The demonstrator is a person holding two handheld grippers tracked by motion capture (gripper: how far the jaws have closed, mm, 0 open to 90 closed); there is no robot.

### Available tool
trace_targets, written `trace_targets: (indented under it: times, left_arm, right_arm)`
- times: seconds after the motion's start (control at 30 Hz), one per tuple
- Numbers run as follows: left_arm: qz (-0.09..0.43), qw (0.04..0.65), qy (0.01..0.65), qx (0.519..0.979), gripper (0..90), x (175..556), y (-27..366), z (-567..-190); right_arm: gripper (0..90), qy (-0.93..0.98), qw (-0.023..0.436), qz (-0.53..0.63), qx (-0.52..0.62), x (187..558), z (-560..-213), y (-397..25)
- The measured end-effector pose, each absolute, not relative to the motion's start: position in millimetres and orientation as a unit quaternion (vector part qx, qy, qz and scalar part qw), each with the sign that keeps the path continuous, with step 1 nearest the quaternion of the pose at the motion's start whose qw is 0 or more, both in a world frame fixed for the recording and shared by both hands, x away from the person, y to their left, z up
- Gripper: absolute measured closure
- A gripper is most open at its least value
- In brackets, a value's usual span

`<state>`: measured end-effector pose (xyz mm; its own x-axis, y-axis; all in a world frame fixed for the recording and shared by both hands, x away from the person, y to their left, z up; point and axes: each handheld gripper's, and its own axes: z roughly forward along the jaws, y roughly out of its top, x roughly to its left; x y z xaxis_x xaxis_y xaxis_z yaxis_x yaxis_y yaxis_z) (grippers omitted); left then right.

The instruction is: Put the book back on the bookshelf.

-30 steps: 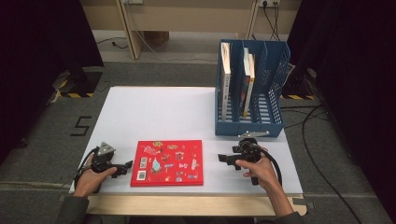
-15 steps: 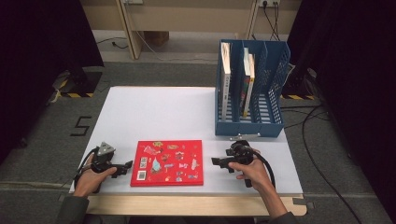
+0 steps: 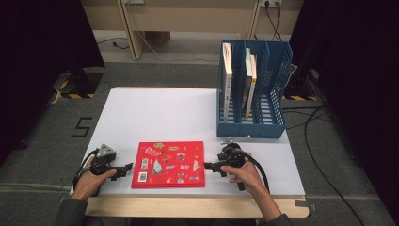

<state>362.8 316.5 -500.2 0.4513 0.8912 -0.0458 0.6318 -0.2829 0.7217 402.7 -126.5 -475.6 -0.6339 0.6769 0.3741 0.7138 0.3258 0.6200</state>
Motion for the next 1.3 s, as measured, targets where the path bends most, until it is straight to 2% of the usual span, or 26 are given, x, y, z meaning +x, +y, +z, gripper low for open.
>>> trace_targets:
  times: [0.1,0.13,0.27,0.43,0.9,1.0,1.3]
  left_arm:
    - [0.188,0.334,0.481,0.788,11.8,361,310,-499]
    - [0.187,0.335,0.481,0.788,16.0,360,309,-498]
    - [0.189,0.333,0.484,0.787,18.6,359,305,-498]
    - [0.188,0.336,0.463,0.798,28.2,356,289,-496]
    - [0.185,0.343,0.451,0.803,28.4,355,271,-497]
    - [0.19,0.341,0.449,0.804,24.5,357,267,-497]
    - [0.187,0.349,0.451,0.8,23.3,357,261,-499]
  right_arm:
    - [18.6,-0.815,0.023,-0.393,-0.425,404,-477,-123]
    - [18.8,-0.815,0.026,-0.391,-0.426,404,-477,-122]
    - [18.8,-0.815,0.03,-0.392,-0.426,404,-478,-120]
    - [19.1,-0.813,0.033,-0.392,-0.431,406,-480,-119]
    - [20.0,-0.797,0.032,-0.396,-0.454,411,-483,-123]
    - [20.1,-0.795,0.033,-0.398,-0.456,411,-484,-123]
    - [19.7,-0.776,0.03,-0.409,-0.479,413,-486,-125]
